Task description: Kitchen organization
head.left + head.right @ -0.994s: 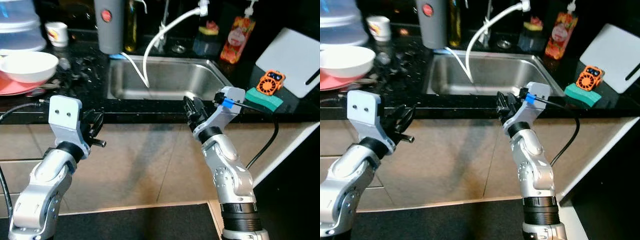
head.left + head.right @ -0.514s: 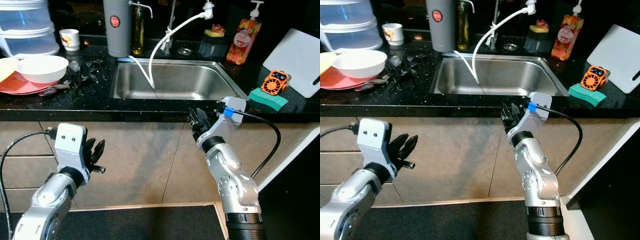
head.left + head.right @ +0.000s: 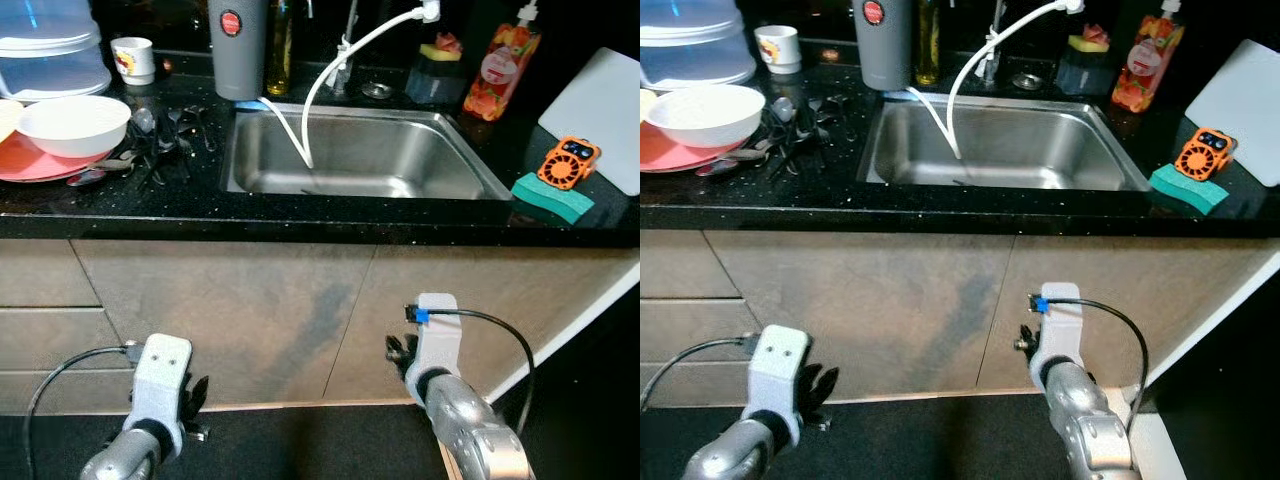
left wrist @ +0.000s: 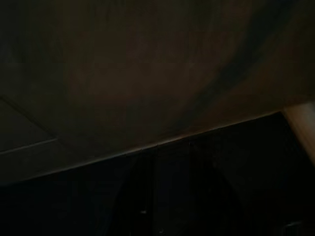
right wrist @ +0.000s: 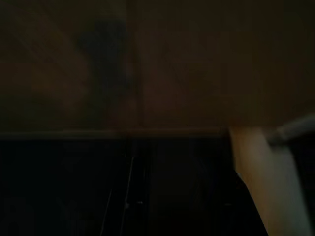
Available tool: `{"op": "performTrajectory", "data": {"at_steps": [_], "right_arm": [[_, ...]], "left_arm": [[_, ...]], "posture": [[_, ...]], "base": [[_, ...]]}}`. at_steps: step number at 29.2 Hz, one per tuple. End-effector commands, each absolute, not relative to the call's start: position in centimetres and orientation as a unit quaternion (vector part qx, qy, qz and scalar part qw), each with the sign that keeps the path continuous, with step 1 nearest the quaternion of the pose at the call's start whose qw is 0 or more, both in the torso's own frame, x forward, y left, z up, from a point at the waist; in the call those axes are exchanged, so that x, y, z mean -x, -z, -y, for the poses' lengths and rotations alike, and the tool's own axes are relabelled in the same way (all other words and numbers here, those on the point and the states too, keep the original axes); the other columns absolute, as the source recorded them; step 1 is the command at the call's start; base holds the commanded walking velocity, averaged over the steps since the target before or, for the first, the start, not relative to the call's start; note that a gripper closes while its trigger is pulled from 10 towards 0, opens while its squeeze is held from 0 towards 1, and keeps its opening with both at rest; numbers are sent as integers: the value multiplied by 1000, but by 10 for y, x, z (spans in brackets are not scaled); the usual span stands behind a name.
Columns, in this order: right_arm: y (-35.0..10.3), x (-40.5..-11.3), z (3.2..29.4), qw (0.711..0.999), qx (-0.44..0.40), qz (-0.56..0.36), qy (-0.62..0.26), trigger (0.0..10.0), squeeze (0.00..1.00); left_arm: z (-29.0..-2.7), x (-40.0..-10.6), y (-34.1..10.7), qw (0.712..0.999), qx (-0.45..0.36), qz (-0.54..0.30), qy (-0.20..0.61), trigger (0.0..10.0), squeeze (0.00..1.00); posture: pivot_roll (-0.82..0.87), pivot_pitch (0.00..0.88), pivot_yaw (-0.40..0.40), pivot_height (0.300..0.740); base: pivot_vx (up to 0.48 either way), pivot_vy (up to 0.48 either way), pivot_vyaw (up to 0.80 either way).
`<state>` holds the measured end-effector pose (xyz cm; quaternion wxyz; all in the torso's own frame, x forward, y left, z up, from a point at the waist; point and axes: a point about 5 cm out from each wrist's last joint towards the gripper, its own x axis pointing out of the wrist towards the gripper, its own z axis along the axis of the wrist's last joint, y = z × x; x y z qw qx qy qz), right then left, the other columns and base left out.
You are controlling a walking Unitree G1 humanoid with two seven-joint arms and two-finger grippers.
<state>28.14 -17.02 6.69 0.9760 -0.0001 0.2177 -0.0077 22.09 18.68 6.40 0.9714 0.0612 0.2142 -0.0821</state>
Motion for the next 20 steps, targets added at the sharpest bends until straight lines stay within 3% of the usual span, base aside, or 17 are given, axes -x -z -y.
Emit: {"op": "performTrajectory", "data": {"at_steps": [1,7,10,13,20], "right_arm": [[-47,-271,179,966,23,-257,24,10000,0],[1,-246,183,943,36,-330,-1,10000,0],[36,-229,173,922,11,-384,-46,10000,0],[53,-218,172,908,10,-418,-35,10000,0],[57,-219,165,910,-78,-406,7,10000,0]], "left_arm": [[-187,-214,-49,966,-71,-238,78,10000,0],[-200,-210,-21,970,-32,-241,15,10000,0],[-208,-198,19,952,-16,-305,-16,10000,0],[-212,-190,37,939,-38,-341,-15,10000,0],[-207,-192,41,938,1,-346,-22,10000,0]], "posture": [[70,91,-77,740],[78,79,-57,740],[78,73,-52,740],[70,67,-44,740],[71,68,-45,740]], "base": [[0,0,0],[0,0,0],[0,0,0],[0,0,0],[0,0,0]]}}
